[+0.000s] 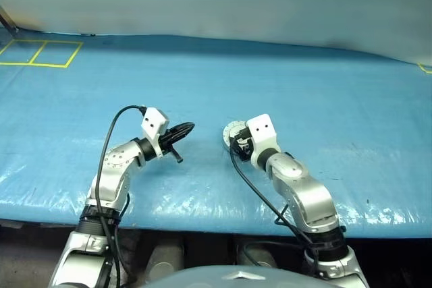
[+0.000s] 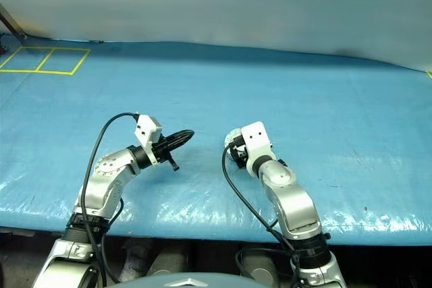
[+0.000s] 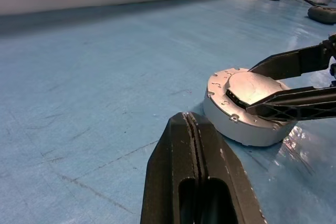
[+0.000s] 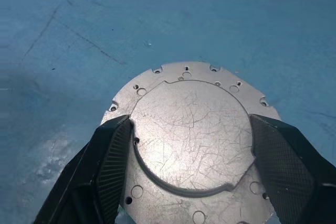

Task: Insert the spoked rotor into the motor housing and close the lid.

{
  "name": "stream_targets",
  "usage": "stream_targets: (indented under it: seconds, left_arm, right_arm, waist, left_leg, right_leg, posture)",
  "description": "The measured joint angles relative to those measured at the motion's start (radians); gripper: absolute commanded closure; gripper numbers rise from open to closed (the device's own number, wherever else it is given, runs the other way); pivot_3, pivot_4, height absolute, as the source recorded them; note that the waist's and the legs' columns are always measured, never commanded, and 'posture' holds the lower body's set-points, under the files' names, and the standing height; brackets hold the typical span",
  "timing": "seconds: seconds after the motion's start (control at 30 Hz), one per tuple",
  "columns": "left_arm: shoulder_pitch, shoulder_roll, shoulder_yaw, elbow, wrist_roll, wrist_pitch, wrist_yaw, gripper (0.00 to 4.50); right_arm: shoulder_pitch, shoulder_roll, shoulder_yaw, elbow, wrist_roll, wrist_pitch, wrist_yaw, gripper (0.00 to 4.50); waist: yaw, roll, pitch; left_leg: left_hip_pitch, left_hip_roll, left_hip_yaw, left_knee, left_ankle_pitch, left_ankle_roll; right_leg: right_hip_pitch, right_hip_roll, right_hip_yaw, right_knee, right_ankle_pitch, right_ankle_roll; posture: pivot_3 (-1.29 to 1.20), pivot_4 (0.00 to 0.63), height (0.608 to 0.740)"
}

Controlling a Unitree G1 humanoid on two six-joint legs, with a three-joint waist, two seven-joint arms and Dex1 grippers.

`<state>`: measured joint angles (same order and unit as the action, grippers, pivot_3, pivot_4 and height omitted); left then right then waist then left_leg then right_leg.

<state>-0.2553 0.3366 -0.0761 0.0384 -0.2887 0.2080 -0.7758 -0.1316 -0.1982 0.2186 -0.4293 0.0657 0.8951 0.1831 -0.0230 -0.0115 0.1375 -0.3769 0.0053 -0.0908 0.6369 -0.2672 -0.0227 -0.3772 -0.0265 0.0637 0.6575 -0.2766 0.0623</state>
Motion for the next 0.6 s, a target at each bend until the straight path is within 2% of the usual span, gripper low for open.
stream_targets:
  seconds: [0.33,0.6]
  left_arm:
    - [-0.087,-0.105,-0.107,0.02,0.001,0.0,-0.053,4.5]
    - [-0.156,-0.144,-0.167,0.224,0.092,-0.008,-0.021,4.5]
  right_arm:
    - [-0.007,0.033,0.0,-0.004,-0.002,0.03,-0.008,1.29]
    - [-0.011,0.046,0.006,0.005,-0.012,0.03,-0.019,1.29]
  waist:
    - [-0.012,0.0,0.0]
    - [-0.015,0.0,0.0]
  left_leg:
    - [0.0,0.0,0.001,0.001,0.001,-0.001]
    - [0.0,0.001,0.001,0.002,0.001,-0.001]
  right_leg:
    - [0.0,0.001,0.0,0.002,0.0,0.0]
    - [0.001,0.003,-0.001,0.002,0.0,0.0]
  posture:
    - [0.0,0.15,0.74]
    - [0.0,0.15,0.74]
